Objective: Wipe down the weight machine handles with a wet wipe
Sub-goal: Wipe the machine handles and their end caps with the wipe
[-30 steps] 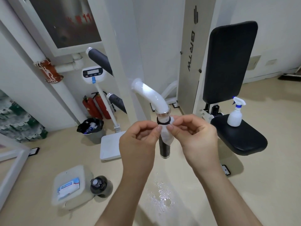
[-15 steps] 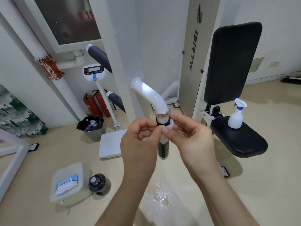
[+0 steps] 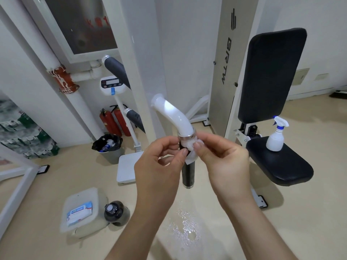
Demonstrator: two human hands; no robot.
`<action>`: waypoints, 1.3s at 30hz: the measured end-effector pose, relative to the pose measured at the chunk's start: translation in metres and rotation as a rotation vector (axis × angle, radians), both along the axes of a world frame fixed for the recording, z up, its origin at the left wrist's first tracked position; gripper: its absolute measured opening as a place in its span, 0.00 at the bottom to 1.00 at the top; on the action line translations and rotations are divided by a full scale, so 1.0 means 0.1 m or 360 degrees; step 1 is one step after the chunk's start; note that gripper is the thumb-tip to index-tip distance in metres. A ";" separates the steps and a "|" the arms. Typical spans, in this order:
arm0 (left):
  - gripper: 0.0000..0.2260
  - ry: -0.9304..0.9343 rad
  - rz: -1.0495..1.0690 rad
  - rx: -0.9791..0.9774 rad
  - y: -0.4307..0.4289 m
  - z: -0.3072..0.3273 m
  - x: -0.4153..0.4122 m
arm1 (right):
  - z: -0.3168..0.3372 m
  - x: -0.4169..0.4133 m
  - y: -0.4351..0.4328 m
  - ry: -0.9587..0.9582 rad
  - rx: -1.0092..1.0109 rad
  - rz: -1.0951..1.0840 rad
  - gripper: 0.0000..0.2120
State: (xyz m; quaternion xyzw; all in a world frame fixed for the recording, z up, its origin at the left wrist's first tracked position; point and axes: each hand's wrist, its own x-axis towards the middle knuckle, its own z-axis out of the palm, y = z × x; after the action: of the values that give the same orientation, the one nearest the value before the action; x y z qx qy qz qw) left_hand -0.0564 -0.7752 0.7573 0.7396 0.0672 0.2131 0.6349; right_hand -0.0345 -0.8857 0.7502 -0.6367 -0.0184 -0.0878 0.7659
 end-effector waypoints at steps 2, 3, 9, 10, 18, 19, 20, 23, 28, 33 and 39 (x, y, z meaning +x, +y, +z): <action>0.10 -0.0021 0.0007 0.0011 -0.01 0.00 0.01 | -0.02 -0.02 0.01 -0.0018 -0.0024 -0.0074 0.09; 0.09 -0.0032 -0.0008 0.0024 -0.01 0.00 0.00 | -0.03 -0.03 0.01 -0.0037 -0.0012 -0.0100 0.08; 0.08 -0.0027 -0.0239 0.0239 0.08 0.04 -0.04 | -0.10 -0.17 0.12 0.0031 0.0053 -0.0137 0.03; 0.10 -0.0016 -0.0254 0.0274 0.10 0.03 -0.04 | -0.11 -0.16 0.13 0.0043 -0.0009 -0.0169 0.04; 0.14 -0.0160 -0.0106 0.0621 0.01 -0.10 -0.04 | 0.08 -0.03 -0.02 0.0249 -0.0108 -0.0058 0.09; 0.12 -0.0173 -0.0095 0.0671 0.02 -0.11 -0.01 | 0.10 -0.02 -0.05 0.0274 -0.0073 -0.0003 0.07; 0.11 -0.0166 -0.0085 0.0686 0.02 -0.10 0.01 | 0.12 -0.01 -0.08 0.0294 -0.0045 0.0053 0.06; 0.11 -0.0107 0.0036 0.0473 0.05 -0.10 0.02 | 0.14 0.00 -0.15 0.0309 -0.0114 0.0125 0.07; 0.13 -0.0099 0.0228 0.0402 0.02 -0.11 0.02 | 0.13 0.00 -0.13 0.0156 -0.0535 -0.0027 0.10; 0.13 -0.0050 -0.0043 0.0836 -0.06 -0.16 0.00 | 0.18 0.04 -0.22 0.0008 -0.0800 -0.0045 0.14; 0.06 0.0217 -0.0387 0.0385 0.04 -0.10 0.32 | 0.25 0.12 -0.30 -0.0042 -0.0760 0.0128 0.17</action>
State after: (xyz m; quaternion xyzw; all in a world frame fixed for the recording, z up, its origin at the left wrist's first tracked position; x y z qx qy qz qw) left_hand -0.0242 -0.7715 0.7468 0.8259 -0.0061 0.0906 0.5564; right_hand -0.0225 -0.9159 0.7755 -0.7973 -0.0739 -0.0585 0.5961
